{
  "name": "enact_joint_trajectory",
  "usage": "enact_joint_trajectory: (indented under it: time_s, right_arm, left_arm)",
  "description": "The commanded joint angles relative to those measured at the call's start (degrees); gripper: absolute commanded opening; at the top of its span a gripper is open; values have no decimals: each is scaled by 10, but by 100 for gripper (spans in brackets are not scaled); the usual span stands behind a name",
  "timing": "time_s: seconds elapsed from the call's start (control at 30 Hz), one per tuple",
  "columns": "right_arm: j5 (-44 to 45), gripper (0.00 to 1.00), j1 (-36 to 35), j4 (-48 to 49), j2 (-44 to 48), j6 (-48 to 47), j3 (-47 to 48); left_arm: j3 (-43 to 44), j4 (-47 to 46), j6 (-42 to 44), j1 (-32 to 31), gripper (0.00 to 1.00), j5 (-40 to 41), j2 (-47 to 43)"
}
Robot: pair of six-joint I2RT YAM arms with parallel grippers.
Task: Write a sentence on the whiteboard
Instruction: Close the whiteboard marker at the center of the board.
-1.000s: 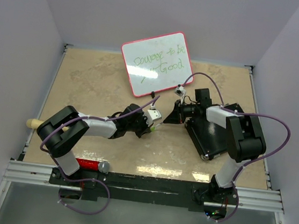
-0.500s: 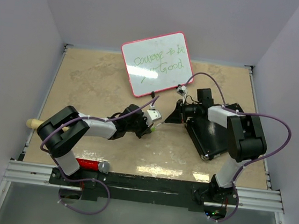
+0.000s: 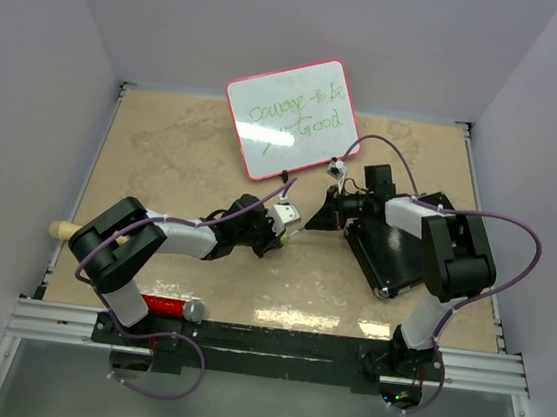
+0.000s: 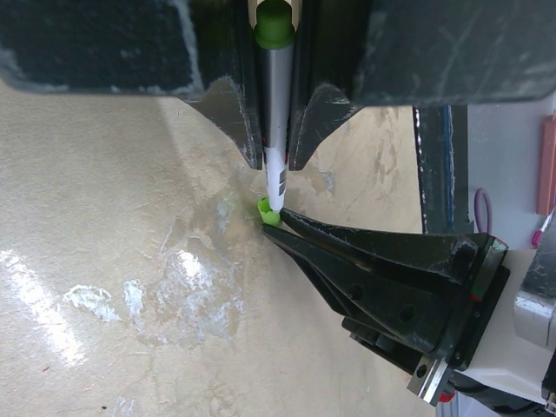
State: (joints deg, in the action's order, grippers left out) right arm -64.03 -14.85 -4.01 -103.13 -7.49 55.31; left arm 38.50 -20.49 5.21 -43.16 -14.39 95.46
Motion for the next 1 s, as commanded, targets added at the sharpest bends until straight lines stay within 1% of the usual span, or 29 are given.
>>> enact_joint_trajectory:
  time_s: [0.0, 0.63, 0.83, 0.97]
  right_arm:
    - [0, 0, -5, 10, -8, 5, 7]
    - [3, 0, -3, -16, 5, -19, 16]
    - [-14, 0, 17, -18, 16, -19, 17]
    - [-9, 0, 23, -14, 17, -18, 15]
  left_arm:
    - [-7, -18, -1, -1, 0, -9, 3]
    - [-28, -39, -21, -1, 0, -5, 3]
    - [-29, -38, -21, 0, 0, -5, 3]
    - [-29, -37, -20, 0, 0, -6, 3]
